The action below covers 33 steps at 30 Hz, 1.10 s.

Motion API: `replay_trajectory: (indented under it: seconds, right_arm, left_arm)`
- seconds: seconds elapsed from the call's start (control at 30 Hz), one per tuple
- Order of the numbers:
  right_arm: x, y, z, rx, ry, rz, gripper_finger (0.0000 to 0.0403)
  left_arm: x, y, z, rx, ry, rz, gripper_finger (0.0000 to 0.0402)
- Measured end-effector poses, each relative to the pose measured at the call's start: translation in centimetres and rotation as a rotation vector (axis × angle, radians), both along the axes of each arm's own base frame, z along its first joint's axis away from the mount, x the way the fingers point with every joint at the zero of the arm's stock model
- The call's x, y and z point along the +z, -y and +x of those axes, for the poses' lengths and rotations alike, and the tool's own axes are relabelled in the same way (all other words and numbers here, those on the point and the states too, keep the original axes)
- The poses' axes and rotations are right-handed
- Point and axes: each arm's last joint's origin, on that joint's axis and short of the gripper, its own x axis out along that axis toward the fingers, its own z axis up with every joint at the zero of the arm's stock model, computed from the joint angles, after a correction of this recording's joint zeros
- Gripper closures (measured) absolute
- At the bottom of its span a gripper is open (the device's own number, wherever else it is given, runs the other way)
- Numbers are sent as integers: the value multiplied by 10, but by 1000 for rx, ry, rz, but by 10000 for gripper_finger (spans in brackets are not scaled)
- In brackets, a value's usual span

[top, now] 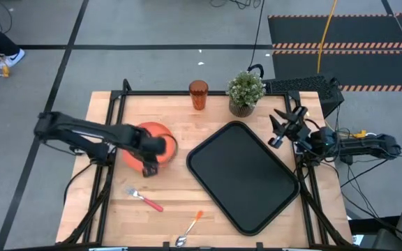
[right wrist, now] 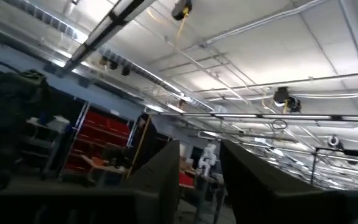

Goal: Pick and place plate/cup/fork/spoon on tray
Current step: Put the orange plate on the black serving tray

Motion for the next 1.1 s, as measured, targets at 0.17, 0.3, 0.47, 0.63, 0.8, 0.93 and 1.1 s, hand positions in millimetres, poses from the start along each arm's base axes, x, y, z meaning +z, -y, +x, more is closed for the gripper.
replay_trajectory:
  seconds: [0.17, 0.3, 0.47, 0.63, 0.8, 0.93, 1.1]
  right_arm:
    - [-1, 1, 1, -18, -10, 21, 281]
    - [-1, 1, 1, -9, -3, 33, 280]
    - [-1, 1, 1, -8, -1, 35, 280]
    - [-1, 1, 1, -8, 1, 34, 280]
    - [-1, 1, 2, -9, -5, 34, 280]
    - [-1, 1, 2, -11, -7, 34, 280]
    - [-3, 1, 2, -15, -13, 34, 280]
  left_arm:
    - [-20, 17, 30, -42, -52, -68, 321]
    - [-35, 21, 40, -49, -110, -59, 319]
    - [-58, 20, 38, -40, -274, -2, 288]
    - [-62, 16, 40, -1, -282, 41, 230]
    - [-65, 14, 47, 16, -203, 44, 193]
    - [-82, 13, 43, 50, -163, 58, 188]
    - [-89, 8, 32, 95, -223, 180, 204]
